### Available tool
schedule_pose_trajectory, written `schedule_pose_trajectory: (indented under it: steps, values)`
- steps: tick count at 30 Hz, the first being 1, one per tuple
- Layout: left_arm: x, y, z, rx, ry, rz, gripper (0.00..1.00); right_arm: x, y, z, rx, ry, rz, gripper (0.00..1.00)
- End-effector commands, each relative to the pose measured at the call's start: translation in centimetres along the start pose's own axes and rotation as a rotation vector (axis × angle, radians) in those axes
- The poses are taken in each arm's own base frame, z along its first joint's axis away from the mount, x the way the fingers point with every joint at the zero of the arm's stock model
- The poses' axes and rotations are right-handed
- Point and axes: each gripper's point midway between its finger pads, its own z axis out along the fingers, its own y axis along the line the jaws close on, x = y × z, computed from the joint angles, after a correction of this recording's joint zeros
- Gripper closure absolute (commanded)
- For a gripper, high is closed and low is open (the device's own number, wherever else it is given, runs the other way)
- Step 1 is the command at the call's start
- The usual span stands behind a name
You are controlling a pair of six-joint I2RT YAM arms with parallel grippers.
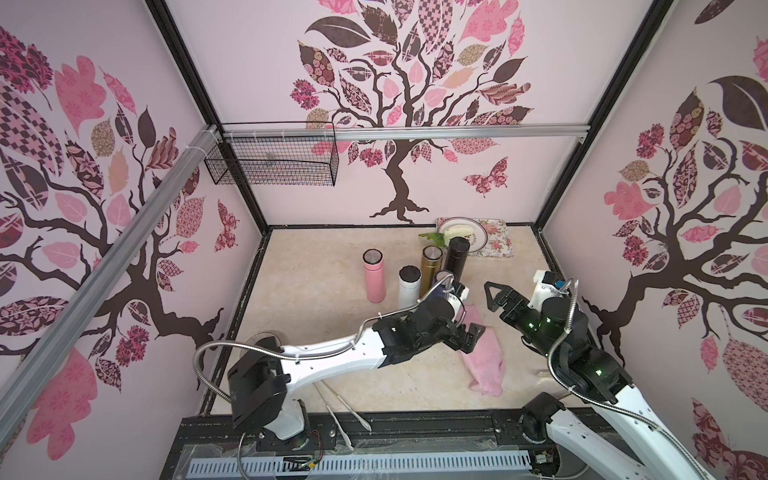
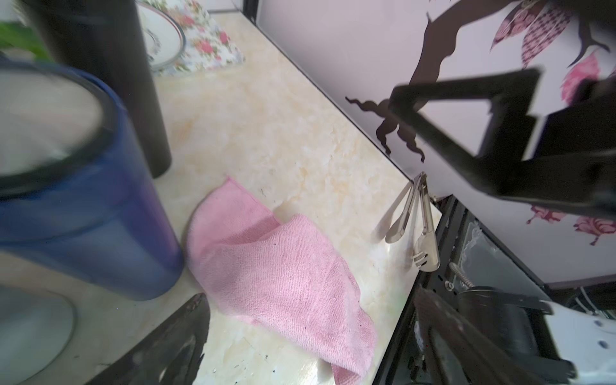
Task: Wipe the surface of the thermos
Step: Adjust the cleaning item at the center of the board, then reset both arms
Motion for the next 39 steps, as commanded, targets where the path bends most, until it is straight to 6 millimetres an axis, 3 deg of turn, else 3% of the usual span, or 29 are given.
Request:
schedule_pose_trajectory:
  steps: [1,4,8,11,15,18,22,26,29,32,35,36,39]
  values:
    - [-3.2,3.0,-5.3,-0.166,-0.124,0.018,0.02,0.5,-2.9,1.3,0.151,-0.005,-0.130,0.00]
    - [-3.8,7.4,-10.8,-0.378,-0.198,0.003,0.02,2.4,-4.4,3.1,0.203,0.054,-0.208,0.00]
    - [-3.9,13.3,-17.9,-0.623,-0.292,-0.052,0.02,2.8,-5.5,4.4,0.215,0.033,-0.254,0.00]
    - [-3.2,17.9,-22.5,-0.746,-0.384,-0.126,0.02,2.9,-7.5,5.9,0.178,0.056,-0.167,0.00]
    - [-2.2,22.6,-26.2,-0.890,-0.487,-0.140,0.02,2.1,-12.1,7.4,0.071,0.073,0.099,0.00]
    - [-1.6,26.2,-27.6,-1.030,-0.499,-0.152,0.02,1.1,-14.3,7.9,0.137,0.055,0.081,0.00]
    - [-0.7,31.2,-26.5,-1.090,-0.491,-0.166,0.02,0.2,-16.1,8.9,0.217,0.018,0.031,0.00]
    - [0.2,33.6,-25.1,-1.153,-0.516,-0.024,0.02,-0.5,-16.4,9.2,0.222,-0.028,0.012,0.00]
    - [1.6,35.6,-24.8,-1.266,-0.496,0.074,0.02,-1.0,-17.0,8.8,0.252,-0.076,-0.034,0.00]
    - [4.3,39.5,-24.4,-1.352,-0.408,0.061,0.02,-1.5,-17.5,8.0,0.260,-0.155,-0.085,0.00]
    - [6.7,42.5,-23.8,-1.330,-0.445,0.016,0.02,-1.8,-17.4,7.4,0.219,-0.262,-0.107,0.00]
    - [6.7,43.1,-24.0,-1.340,-0.495,0.022,0.02,-1.8,-17.6,7.2,0.228,-0.290,-0.138,0.00]
    - [6.8,43.9,-21.4,-1.233,-0.445,0.055,0.02,-2.1,-18.0,7.3,0.277,-0.297,-0.216,0.00]
